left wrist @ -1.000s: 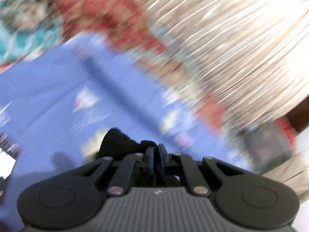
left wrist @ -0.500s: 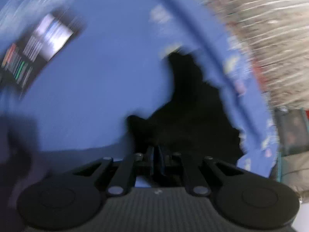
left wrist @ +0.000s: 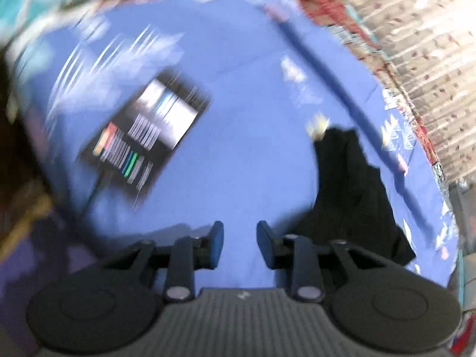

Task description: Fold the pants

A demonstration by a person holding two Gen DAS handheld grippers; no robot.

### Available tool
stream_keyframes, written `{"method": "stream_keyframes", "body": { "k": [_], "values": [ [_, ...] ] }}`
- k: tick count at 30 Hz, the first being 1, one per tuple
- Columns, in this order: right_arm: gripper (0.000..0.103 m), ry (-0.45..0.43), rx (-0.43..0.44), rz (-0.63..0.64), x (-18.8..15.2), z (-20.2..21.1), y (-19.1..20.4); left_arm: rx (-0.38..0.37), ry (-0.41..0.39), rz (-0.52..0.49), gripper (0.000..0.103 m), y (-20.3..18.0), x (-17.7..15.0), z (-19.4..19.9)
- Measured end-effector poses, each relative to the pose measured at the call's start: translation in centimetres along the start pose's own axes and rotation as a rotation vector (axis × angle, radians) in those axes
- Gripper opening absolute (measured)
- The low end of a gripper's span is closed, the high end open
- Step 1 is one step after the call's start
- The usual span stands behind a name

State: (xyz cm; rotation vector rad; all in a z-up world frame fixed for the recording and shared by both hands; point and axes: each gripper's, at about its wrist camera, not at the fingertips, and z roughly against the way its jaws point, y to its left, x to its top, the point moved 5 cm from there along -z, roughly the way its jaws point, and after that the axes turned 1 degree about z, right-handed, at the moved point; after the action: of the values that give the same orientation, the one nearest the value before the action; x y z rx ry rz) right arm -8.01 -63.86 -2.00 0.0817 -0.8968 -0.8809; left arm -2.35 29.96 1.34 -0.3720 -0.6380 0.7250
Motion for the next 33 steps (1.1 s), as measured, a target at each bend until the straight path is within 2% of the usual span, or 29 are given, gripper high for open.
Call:
{"method": "stream_keyframes", "body": {
  "k": [2, 4, 6, 7, 8, 9, 12, 13, 16, 19, 21, 22, 23, 25, 28, 30, 33],
  "values": [
    [0.051, 0.065, 0.150, 0.168, 0.5, -1.8, 7.2, -0.059, -0.031, -0.086, 0.050, -3.7, 3.0, -2.1],
    [0.051, 0.147, 0.324, 0.358, -0.5, -3.9, 16.4, -0.106, -0.060, -0.172, 0.061, -7.6, 5.2, -5.1],
    [0.056, 0.229, 0.462, 0.523, -2.7, -6.0, 24.4, -0.136, -0.057, -0.194, 0.067, -10.6, 6.8, -8.8],
    [0.065, 0.274, 0.526, 0.614, -4.4, -7.5, 28.7, -0.165, -0.033, -0.187, 0.076, -11.8, 7.5, -10.8],
    [0.071, 0.316, 0.574, 0.682, -5.7, -9.3, 32.0, -0.188, -0.008, -0.174, 0.080, -12.9, 8.1, -12.7],
    [0.073, 0.351, 0.622, 0.760, -7.3, -11.3, 35.4, -0.200, 0.011, -0.168, 0.081, -13.7, 8.4, -14.4],
    [0.074, 0.393, 0.652, 0.950, -11.6, -17.7, 43.4, -0.190, 0.055, -0.183, 0.082, -15.8, 8.7, -18.4],
    [0.074, 0.412, 0.648, 1.005, -13.4, -20.1, 45.9, -0.191, 0.061, -0.182, 0.086, -15.5, 8.4, -18.7],
    [0.074, 0.474, 0.640, 1.092, -17.6, -26.0, 51.5, -0.220, 0.047, -0.187, 0.095, -15.0, 8.1, -19.2],
    [0.074, 0.518, 0.595, 1.162, -21.8, -30.0, 55.6, -0.242, 0.039, -0.193, 0.094, -14.8, 8.2, -19.5],
    [0.058, 0.555, 0.585, 1.173, -25.3, -31.0, 56.5, -0.244, 0.025, -0.200, 0.083, -14.5, 8.3, -19.2],
    [0.041, 0.528, 0.607, 1.159, -26.1, -30.4, 56.8, -0.234, 0.019, -0.212, 0.058, -14.6, 8.4, -19.2],
    [0.007, 0.500, 0.651, 1.143, -26.6, -29.3, 57.0, -0.222, 0.018, -0.223, 0.034, -14.8, 8.6, -19.3],
    [0.007, 0.495, 0.665, 1.082, -25.9, -27.9, 57.0, -0.237, 0.038, -0.212, 0.012, -15.0, 8.6, -19.6],
    [0.007, 0.377, 0.658, 0.934, -21.1, -26.2, 57.2, -0.234, 0.014, -0.220, 0.011, -16.0, 8.7, -18.8],
    [0.007, 0.284, 0.612, 0.783, -15.9, -25.9, 56.1, -0.246, -0.019, -0.243, 0.011, -16.7, 8.7, -17.4],
    [0.007, 0.080, 0.481, 0.547, -6.5, -24.8, 51.8, -0.261, -0.047, -0.274, 0.011, -17.4, 8.6, -15.4]
  ]
}}
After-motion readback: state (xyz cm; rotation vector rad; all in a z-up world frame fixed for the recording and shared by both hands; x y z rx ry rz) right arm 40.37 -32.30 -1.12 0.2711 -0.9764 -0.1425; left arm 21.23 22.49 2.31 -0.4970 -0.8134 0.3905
